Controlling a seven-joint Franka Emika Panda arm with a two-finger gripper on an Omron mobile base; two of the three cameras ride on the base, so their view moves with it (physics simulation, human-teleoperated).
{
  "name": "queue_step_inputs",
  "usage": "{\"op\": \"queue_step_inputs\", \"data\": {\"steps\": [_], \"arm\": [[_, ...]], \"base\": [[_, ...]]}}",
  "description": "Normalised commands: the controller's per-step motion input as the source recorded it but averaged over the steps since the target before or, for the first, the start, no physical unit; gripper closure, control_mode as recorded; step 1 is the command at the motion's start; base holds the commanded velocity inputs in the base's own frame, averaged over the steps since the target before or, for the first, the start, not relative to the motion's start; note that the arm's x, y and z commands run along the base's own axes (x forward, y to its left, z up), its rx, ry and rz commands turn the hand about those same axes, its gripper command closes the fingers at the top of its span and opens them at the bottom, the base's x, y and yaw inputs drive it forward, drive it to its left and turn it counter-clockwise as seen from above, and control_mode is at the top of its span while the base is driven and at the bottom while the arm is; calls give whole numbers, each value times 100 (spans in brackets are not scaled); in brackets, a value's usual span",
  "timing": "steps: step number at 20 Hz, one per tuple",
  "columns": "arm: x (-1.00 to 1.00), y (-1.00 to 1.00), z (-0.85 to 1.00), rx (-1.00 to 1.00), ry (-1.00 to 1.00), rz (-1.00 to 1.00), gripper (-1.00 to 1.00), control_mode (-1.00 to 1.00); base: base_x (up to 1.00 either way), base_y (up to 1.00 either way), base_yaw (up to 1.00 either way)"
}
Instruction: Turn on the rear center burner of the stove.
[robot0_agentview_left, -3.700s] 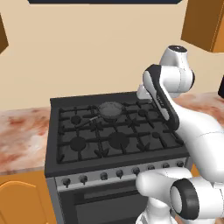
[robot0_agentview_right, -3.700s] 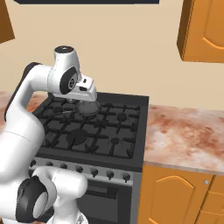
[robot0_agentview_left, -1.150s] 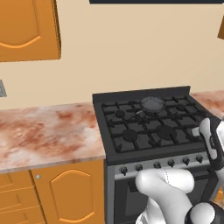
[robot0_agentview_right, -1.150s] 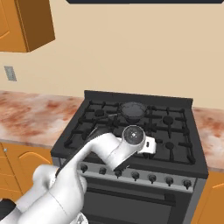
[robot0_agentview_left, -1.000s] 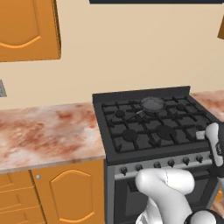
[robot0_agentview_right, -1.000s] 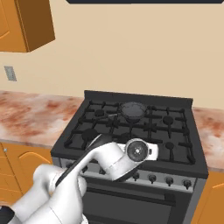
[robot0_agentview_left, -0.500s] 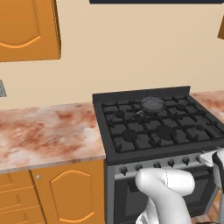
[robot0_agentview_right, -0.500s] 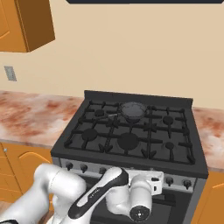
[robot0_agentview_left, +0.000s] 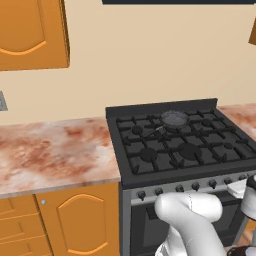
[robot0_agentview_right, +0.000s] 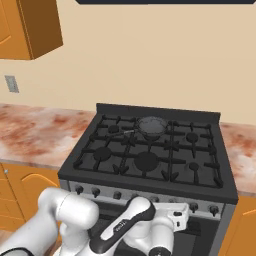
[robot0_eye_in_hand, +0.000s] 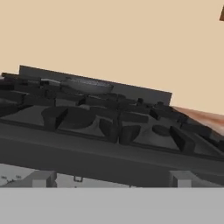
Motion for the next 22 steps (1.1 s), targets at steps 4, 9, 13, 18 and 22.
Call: {"op": "queue_step_inputs", "data": {"steps": [4,9,13,18,22], "arm": [[0,0,-32,0,0,4,-100,-100],[0,-4,-48,0,0,7,-100,-100],[0,-20,-32,0,0,8,-100,-100],[2,-20,-19,0,0,5,-100,-100],[21,-4,-27,0,0,1,-100,-100]], "base": [[0,0,0],[0,0,0],[0,0,0],[0,0,0],[0,0,0]]}}
